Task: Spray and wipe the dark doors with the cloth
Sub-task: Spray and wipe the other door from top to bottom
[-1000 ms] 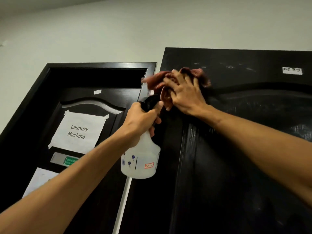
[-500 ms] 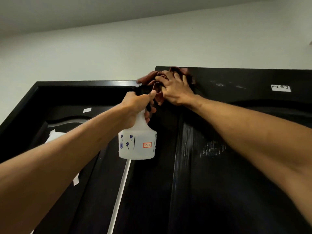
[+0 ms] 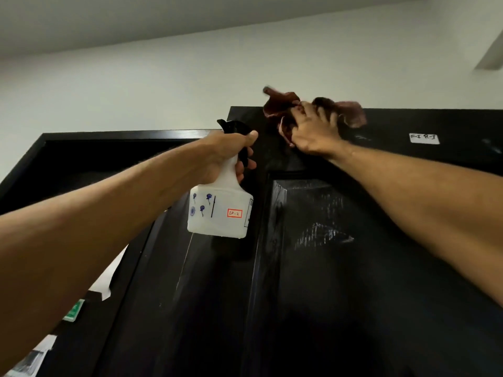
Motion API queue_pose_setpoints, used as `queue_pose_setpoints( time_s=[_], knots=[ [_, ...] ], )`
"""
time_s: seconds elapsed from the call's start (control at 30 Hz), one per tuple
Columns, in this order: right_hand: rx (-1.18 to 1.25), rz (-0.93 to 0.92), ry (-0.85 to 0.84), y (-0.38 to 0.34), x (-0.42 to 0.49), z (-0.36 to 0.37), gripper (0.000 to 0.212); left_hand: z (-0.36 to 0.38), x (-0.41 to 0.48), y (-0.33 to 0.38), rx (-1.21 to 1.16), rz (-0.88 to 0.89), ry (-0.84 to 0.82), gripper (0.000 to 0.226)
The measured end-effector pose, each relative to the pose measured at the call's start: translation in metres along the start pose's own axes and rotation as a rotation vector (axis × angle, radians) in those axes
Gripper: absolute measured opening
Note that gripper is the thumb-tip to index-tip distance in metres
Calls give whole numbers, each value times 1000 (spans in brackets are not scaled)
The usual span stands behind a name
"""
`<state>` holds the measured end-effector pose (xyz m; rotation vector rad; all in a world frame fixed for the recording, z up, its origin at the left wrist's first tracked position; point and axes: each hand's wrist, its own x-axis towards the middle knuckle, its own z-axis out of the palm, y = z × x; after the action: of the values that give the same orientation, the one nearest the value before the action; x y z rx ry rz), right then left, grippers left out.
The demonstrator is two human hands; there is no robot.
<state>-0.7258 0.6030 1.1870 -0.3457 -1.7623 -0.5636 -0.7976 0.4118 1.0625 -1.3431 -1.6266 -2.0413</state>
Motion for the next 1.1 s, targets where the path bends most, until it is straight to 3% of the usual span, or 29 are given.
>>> queue_pose_setpoints(
  time_s=[0.17, 0.33, 0.4, 0.5, 0.53, 0.67, 0.7, 0.8, 0.87, 1.03, 1.1],
  knots=[
    [-16, -398, -57, -27, -45, 18, 60, 19, -4, 12, 30, 50, 40, 31],
    [9, 89, 56, 50, -35, -7, 54, 47, -6, 14, 27, 16, 11, 35],
    [-31, -21, 95, 39, -53, -2, 54, 52, -6, 16, 38, 22, 25, 34],
    [-13, -339, -26, 35, -81, 3, 56, 68, -10, 21, 48, 49, 30, 32],
    [-12, -328, -38, 51, -78, -5, 56, 75, -12, 22, 48, 49, 24, 32],
    [14, 74, 49, 126, -55, -38, 50, 95, -17, 29, 22, 22, -18, 33],
    [-11, 65, 57, 126, -60, -37, 49, 97, -17, 31, 21, 17, -19, 33],
    [-44, -291, -26, 100, -93, -22, 52, 114, -18, 37, 40, 46, 3, 32],
    [-23, -378, -63, 114, -107, -19, 53, 135, -23, 39, 49, 64, 4, 33],
    [25, 206, 111, 205, -94, -54, 49, 170, -33, 55, 24, 28, -49, 32],
    [-6, 45, 83, 199, -103, -55, 47, 181, -35, 62, 40, 40, -54, 31]
  ],
)
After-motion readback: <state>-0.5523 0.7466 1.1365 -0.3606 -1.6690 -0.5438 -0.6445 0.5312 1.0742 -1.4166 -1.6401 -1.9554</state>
